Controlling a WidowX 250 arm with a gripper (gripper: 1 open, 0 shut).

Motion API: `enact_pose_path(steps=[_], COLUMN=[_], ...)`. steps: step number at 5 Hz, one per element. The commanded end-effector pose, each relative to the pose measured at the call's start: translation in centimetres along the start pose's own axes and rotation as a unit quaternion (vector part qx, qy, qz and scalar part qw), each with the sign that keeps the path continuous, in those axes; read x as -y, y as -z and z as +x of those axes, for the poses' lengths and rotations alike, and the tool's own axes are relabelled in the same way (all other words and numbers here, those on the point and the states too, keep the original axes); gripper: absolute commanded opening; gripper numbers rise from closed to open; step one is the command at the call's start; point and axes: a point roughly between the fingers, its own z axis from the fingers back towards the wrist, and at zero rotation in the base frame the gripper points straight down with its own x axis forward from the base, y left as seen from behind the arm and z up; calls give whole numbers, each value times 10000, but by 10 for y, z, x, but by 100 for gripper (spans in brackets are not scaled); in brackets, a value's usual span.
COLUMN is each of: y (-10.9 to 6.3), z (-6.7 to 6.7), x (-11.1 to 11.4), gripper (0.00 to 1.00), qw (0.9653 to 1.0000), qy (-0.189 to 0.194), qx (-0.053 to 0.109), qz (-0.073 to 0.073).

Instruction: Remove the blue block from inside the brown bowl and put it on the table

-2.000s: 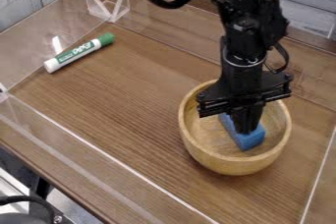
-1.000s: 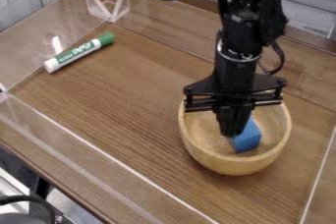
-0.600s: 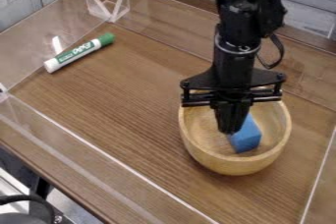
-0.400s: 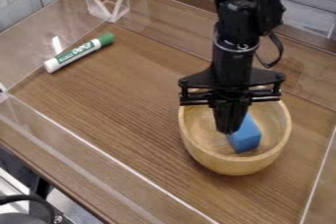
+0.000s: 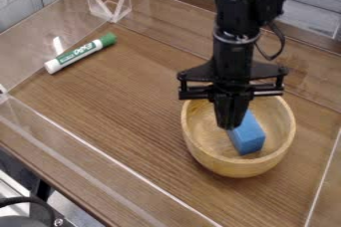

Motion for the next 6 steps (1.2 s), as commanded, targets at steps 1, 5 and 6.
enact_pose_path(steps=[1,5,6], y=[-26,-71,-67], z=[7,5,-5], x=[4,-10,1], gripper=[0,100,100], qw=[9992,9964,9963], qy=[47,134,228], qx=[175,-13,-33], qz=[-363,-840,-831])
